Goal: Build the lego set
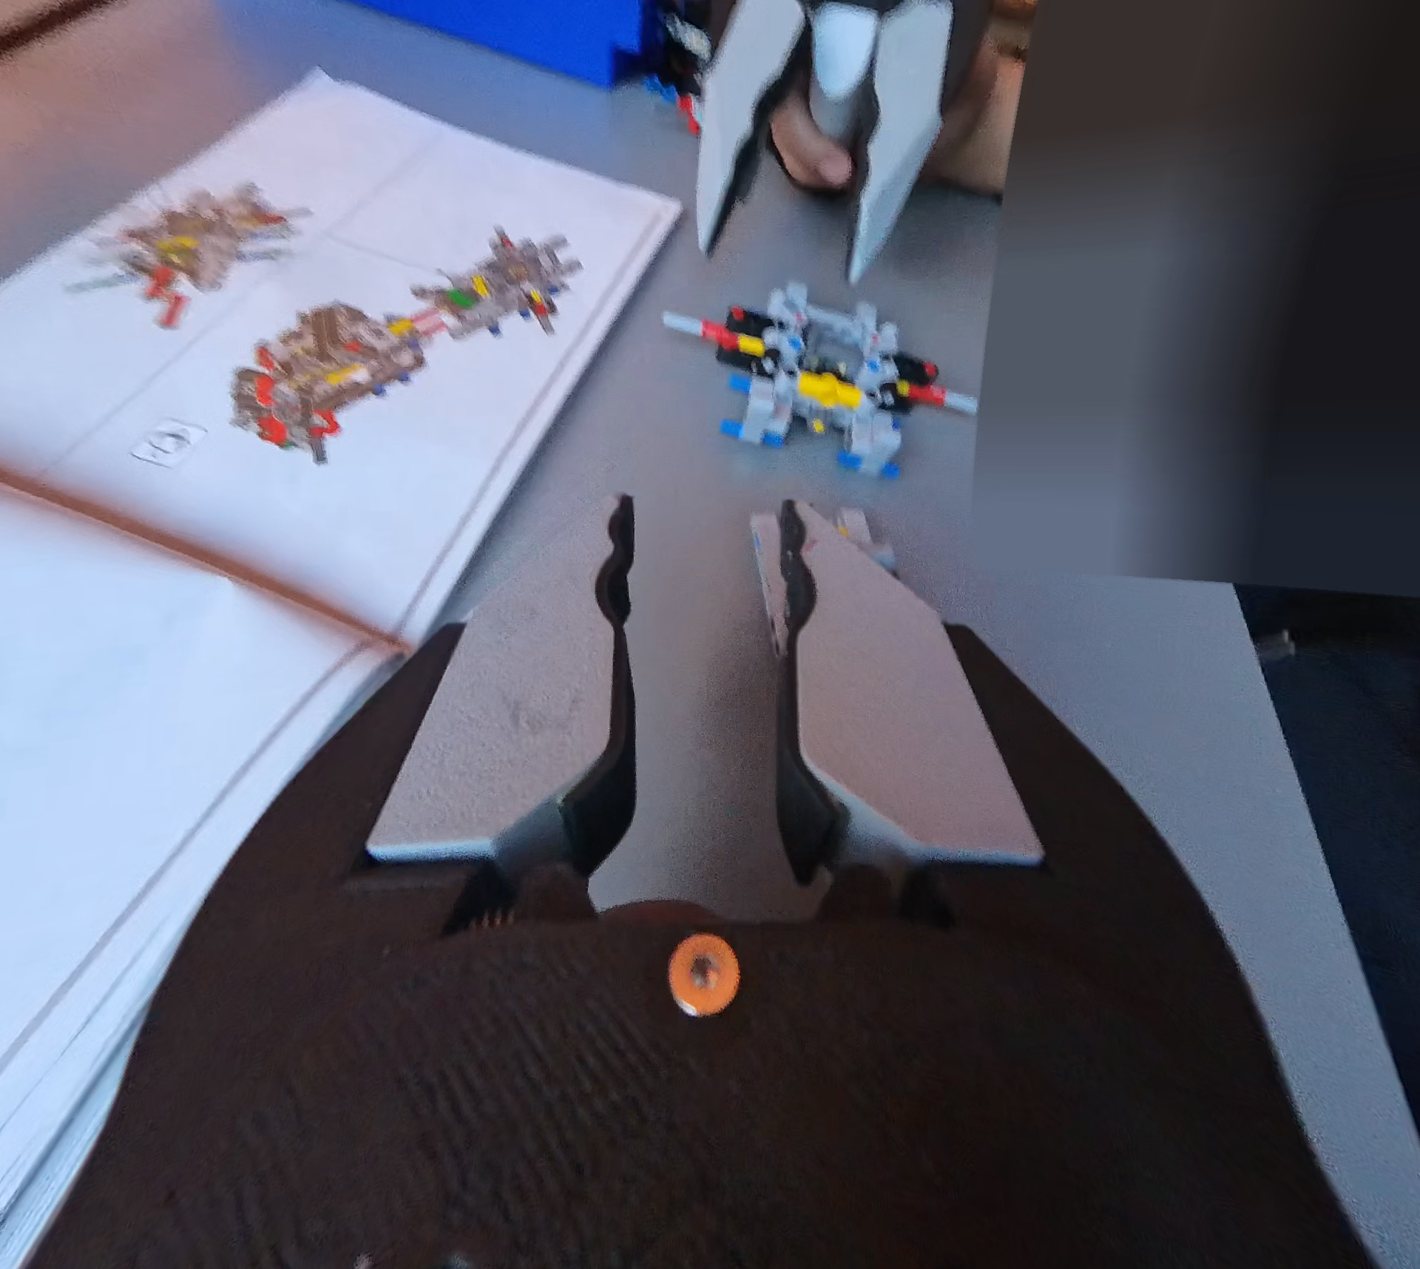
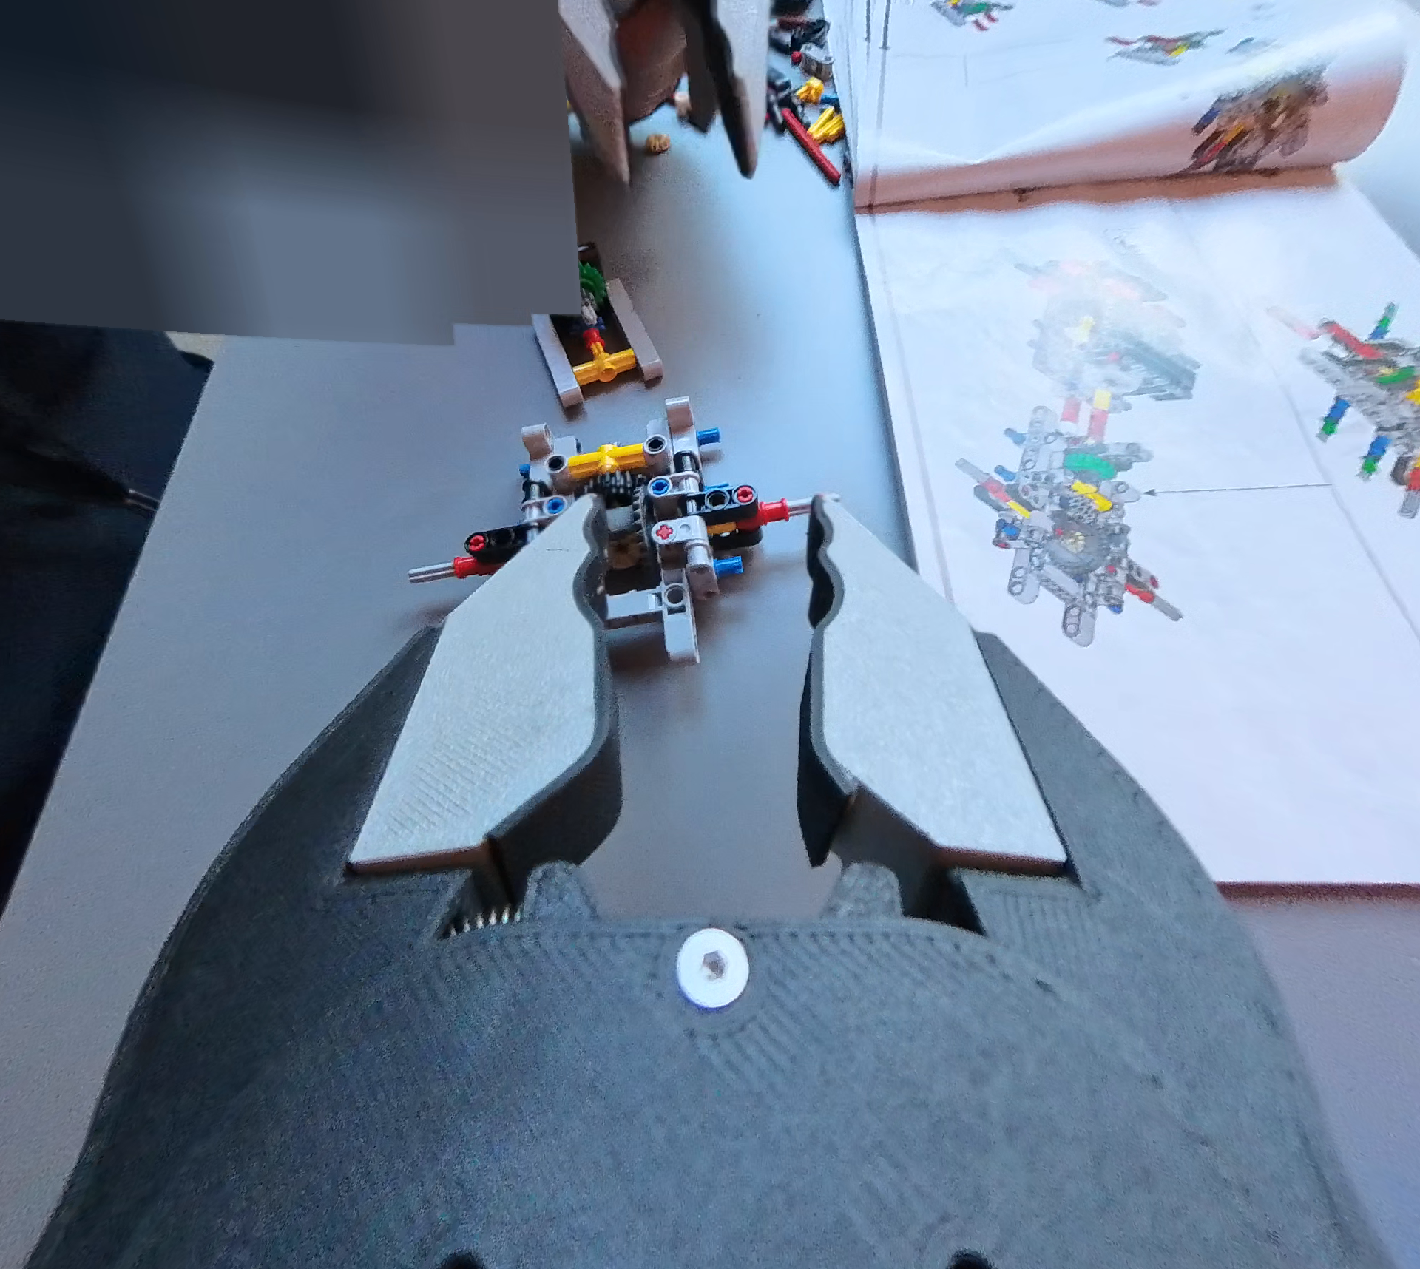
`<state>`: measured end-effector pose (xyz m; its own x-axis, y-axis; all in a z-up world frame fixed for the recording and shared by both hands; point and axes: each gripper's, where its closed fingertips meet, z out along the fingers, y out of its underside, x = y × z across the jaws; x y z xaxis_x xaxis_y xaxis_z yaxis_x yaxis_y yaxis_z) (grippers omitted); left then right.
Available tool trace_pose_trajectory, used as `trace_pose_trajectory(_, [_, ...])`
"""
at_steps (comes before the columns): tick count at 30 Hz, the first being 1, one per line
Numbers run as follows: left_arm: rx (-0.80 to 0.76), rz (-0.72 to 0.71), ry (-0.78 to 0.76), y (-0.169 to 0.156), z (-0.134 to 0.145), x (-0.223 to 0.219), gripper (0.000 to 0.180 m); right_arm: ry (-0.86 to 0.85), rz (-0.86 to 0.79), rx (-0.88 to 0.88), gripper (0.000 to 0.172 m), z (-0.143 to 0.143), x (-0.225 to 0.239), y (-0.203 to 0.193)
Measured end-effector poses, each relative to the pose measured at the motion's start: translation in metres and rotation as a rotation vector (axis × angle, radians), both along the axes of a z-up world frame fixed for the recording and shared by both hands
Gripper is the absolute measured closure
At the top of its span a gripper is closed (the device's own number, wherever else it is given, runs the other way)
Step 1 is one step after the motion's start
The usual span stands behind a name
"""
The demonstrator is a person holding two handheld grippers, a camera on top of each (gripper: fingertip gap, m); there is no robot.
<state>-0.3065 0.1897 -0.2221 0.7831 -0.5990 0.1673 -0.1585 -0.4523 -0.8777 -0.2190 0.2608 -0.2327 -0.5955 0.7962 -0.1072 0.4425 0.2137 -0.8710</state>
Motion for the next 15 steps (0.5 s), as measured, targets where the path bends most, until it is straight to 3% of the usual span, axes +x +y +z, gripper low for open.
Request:
trace_pose_trajectory(6, [-0.108, -0.105, -0.13, -0.028, -0.005, -0.001, 0.125, -0.01, -0.016, -0.02, 0.118, 0.0, 0.001, 0.001])
trace_pose_trajectory(15, [-0.168, -0.161, 0.022, -0.038, -0.027, 0.019, 0.111, -0.042, -0.048, 0.02, 0.116, -0.01, -0.001, 0.007])
